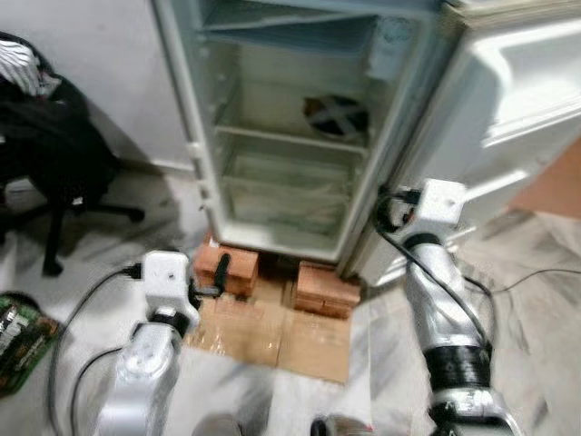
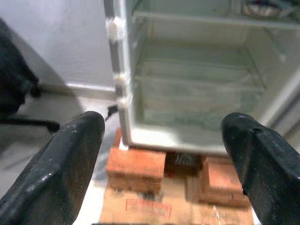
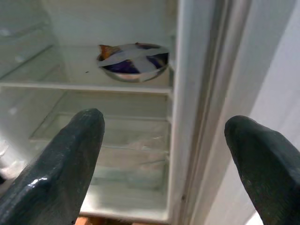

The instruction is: Restocking fridge

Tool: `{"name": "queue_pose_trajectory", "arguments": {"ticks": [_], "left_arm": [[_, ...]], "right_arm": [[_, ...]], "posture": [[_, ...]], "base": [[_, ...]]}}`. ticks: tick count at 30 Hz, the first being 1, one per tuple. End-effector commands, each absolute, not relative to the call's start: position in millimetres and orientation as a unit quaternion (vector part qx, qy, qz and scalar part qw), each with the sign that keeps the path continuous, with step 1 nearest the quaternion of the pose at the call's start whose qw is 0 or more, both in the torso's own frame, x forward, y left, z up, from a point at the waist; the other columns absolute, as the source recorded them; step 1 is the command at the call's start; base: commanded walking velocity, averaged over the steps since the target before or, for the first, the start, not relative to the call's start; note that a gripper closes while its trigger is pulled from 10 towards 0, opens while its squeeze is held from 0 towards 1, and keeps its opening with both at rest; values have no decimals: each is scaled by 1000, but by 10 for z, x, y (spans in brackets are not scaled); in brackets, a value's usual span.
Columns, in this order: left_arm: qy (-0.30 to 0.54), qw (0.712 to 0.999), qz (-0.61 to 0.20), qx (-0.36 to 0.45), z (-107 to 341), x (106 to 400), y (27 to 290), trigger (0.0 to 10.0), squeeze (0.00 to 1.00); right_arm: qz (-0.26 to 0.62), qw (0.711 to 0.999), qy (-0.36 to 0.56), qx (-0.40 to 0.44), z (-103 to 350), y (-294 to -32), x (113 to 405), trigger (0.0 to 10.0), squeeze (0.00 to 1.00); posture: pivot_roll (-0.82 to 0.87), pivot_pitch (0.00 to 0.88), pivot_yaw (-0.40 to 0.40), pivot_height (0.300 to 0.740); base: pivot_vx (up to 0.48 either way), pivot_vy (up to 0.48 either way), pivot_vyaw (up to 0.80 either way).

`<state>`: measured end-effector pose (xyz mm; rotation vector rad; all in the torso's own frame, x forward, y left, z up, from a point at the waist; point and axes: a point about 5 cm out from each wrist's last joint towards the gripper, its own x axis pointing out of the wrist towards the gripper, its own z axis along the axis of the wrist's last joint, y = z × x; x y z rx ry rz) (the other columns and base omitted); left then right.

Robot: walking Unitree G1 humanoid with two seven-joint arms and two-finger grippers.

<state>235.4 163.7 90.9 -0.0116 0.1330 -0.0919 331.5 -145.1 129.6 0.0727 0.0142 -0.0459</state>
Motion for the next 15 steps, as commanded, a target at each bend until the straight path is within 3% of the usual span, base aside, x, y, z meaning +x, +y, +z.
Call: {"name": "queue_pose_trajectory", "arguments": {"ticks": [1,8,15], "left_arm": [[71,996,-60,-13,884,2332,1569,10000,0],[66,996,-64,-11,900,2320,1560,10000,0],[72,996,-53,-6,884,2312,1591,10000,0]], "right_arm": [[-48,998,8,31,1270,-1613,3284,10000,0],[-48,998,3,26,1286,-1612,3283,10000,0],[-54,998,8,19,1236,-1647,3222,10000,0]], "posture": [[70,156,5,740],[72,158,6,740],[77,161,4,740]], "base": [[0,0,0],[380,0,0],[0,0,-727]]}}
